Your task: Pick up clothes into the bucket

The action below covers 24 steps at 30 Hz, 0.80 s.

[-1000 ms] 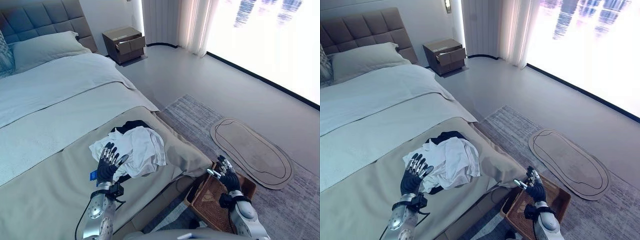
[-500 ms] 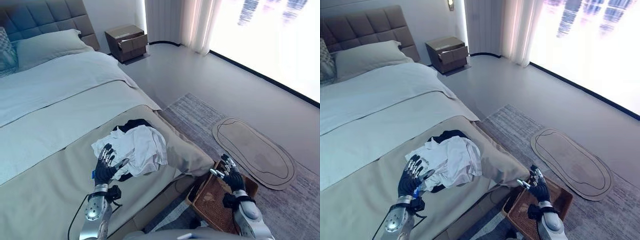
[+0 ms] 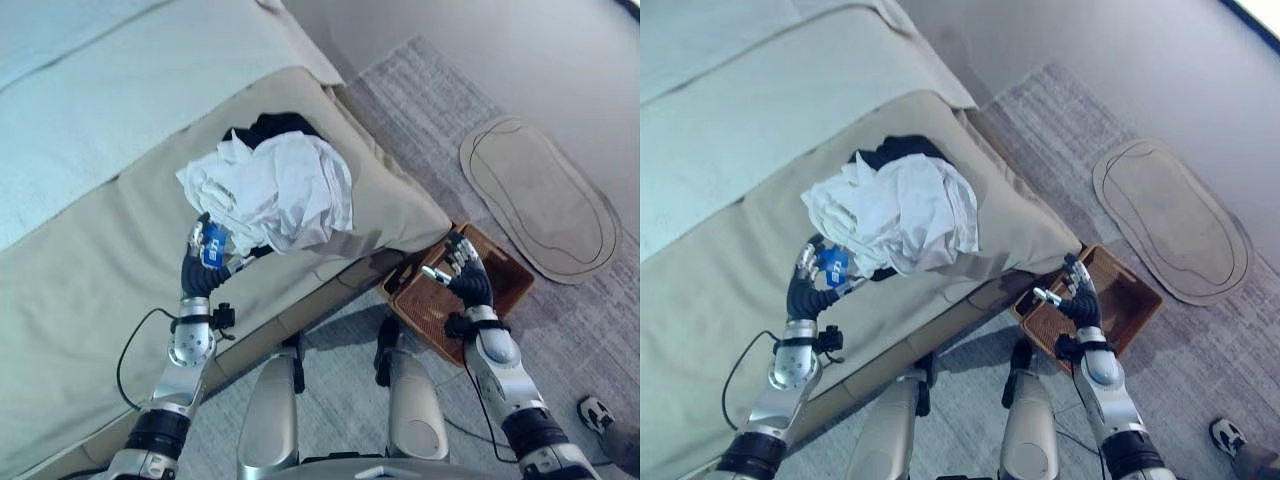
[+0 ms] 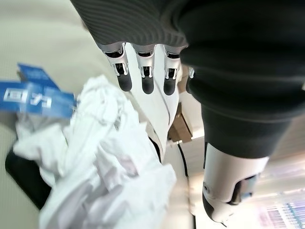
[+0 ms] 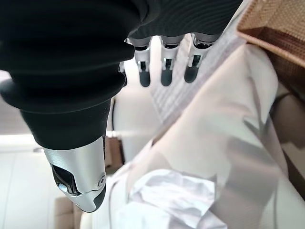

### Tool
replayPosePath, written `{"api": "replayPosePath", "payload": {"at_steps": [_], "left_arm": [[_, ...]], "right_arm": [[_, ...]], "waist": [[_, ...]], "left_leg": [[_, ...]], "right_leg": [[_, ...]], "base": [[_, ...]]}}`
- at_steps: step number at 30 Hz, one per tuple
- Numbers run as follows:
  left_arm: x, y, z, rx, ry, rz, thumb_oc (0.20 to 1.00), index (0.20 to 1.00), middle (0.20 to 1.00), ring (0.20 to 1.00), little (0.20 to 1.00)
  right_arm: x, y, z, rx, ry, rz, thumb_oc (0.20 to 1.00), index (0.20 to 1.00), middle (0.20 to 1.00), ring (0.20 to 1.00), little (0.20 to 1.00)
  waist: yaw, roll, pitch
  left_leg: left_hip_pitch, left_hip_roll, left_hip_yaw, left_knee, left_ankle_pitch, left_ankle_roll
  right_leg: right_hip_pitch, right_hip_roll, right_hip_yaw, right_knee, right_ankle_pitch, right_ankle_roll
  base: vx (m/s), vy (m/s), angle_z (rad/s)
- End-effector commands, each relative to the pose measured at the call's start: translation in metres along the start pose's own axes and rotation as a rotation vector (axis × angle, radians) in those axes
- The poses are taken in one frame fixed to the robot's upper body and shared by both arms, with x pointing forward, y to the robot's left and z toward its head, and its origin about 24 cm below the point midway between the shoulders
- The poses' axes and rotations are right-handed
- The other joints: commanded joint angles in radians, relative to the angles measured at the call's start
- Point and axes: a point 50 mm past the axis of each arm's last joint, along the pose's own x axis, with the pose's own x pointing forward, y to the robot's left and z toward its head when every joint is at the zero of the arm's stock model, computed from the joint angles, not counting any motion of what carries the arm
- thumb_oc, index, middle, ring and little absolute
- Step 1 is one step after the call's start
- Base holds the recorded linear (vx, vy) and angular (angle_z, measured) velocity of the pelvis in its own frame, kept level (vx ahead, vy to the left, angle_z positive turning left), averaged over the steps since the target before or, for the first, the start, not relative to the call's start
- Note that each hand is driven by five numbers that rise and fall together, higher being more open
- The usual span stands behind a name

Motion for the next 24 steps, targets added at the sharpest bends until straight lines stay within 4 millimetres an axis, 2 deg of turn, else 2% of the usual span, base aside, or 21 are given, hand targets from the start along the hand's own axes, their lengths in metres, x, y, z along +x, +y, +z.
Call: {"api": "replayPosePath", "payload": {"at_steps": [1, 5, 11, 15, 16, 21, 24], "left_arm": [[0.002, 0.015, 0.011, 0.084, -0.095, 0.079, 1.0, 1.0, 1.0, 1.0, 1.0], [0.015, 0.019, 0.022, 0.184, -0.174, 0.109, 1.0, 1.0, 1.0, 1.0, 1.0], [0.032, 0.022, 0.033, 0.285, -0.243, 0.145, 1.0, 1.0, 1.0, 1.0, 1.0], [0.059, 0.03, 0.051, 0.467, -0.35, 0.175, 1.0, 1.0, 1.0, 1.0, 1.0], [0.059, 0.03, 0.051, 0.467, -0.35, 0.175, 1.0, 1.0, 1.0, 1.0, 1.0], [0.074, 0.031, 0.077, 0.513, -0.468, 0.189, 1.0, 1.0, 1.0, 1.0, 1.0], [0.075, 0.027, 0.082, 0.54, -0.503, 0.175, 1.0, 1.0, 1.0, 1.0, 1.0]], "right_arm": [[-0.004, 0.004, 0.017, 0.034, -0.117, -0.022, 1.0, 1.0, 1.0, 1.0, 1.0], [-0.004, 0.003, 0.016, 0.026, -0.114, -0.023, 1.0, 1.0, 1.0, 1.0, 1.0], [-0.003, 0.004, 0.014, 0.017, -0.107, -0.015, 1.0, 1.0, 1.0, 1.0, 1.0], [-0.005, 0.001, 0.012, 0.004, -0.099, -0.002, 1.0, 1.0, 1.0, 1.0, 1.0], [-0.005, 0.001, 0.012, 0.004, -0.1, -0.002, 1.0, 1.0, 1.0, 1.0, 1.0], [-0.006, 0.001, 0.009, -0.012, -0.089, 0.024, 1.0, 1.0, 1.0, 1.0, 1.0], [-0.007, 0.002, 0.008, -0.019, -0.085, 0.036, 1.0, 1.0, 1.0, 1.0, 1.0]], "waist": [[-0.01, -0.036, -0.074], [-0.021, -0.039, -0.049], [-0.034, -0.041, -0.052], [-0.06, -0.043, -0.052], [-0.06, -0.044, -0.053], [-0.078, -0.042, -0.06], [-0.083, -0.041, -0.063]], "left_leg": [[-0.093, 0.014, -0.008, 0.083, -0.02, 0.023], [-0.178, 0.014, -0.008, 0.162, -0.049, 0.028], [-0.216, 0.015, -0.003, 0.186, -0.063, 0.03], [-0.24, 0.015, 0.007, 0.183, -0.066, 0.031], [-0.241, 0.015, 0.007, 0.183, -0.066, 0.031], [-0.26, 0.012, 0.01, 0.184, -0.069, 0.034], [-0.265, 0.013, 0.013, 0.184, -0.07, 0.035]], "right_leg": [[-0.012, -0.022, 0.032, -0.046, 0.078, 0.038], [-0.092, -0.026, 0.05, 0.019, 0.058, 0.033], [-0.135, -0.025, 0.059, 0.029, 0.055, 0.034], [-0.172, -0.025, 0.069, 0.025, 0.059, 0.038], [-0.173, -0.025, 0.07, 0.025, 0.059, 0.038], [-0.201, -0.02, 0.083, 0.02, 0.064, 0.04], [-0.21, -0.02, 0.087, 0.019, 0.067, 0.041]], "base": [[-0.01, 0.016, 0.08], [0.0, 0.022, 0.0], [0.0, 0.034, -0.04], [0.01, 0.043, -0.07], [0.01, 0.03, -0.02], [0.01, 0.014, -0.04], [0.01, 0.012, -0.03]]}}
